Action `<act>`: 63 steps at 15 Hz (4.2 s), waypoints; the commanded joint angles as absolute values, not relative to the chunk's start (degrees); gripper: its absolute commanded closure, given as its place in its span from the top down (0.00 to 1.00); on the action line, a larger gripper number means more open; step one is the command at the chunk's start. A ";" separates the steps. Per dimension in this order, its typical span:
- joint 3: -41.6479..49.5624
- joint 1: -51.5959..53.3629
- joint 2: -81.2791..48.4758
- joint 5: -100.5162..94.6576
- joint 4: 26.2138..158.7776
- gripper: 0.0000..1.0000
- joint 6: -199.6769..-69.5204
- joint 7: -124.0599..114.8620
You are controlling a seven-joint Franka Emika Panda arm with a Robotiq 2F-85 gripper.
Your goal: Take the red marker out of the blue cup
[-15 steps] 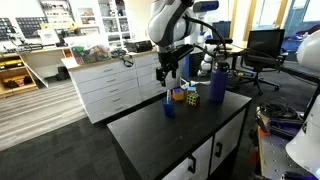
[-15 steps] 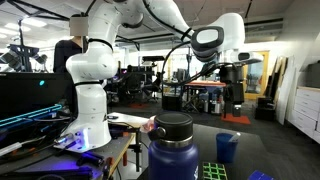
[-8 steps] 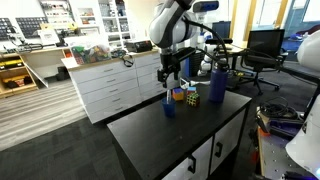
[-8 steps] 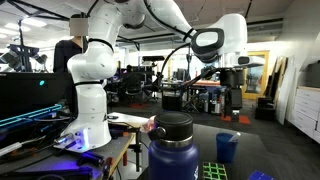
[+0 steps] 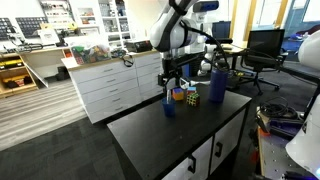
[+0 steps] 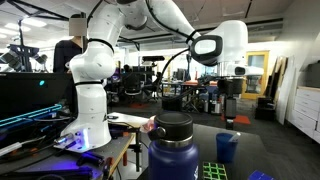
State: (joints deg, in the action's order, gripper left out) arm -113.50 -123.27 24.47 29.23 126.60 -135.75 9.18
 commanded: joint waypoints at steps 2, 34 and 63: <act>-116.23 -127.17 25.44 35.51 126.12 1.00 -136.81 12.68; -120.70 -136.77 37.60 36.60 111.23 1.00 -119.24 11.65; -120.16 -136.56 37.62 41.88 113.96 0.73 -121.52 18.37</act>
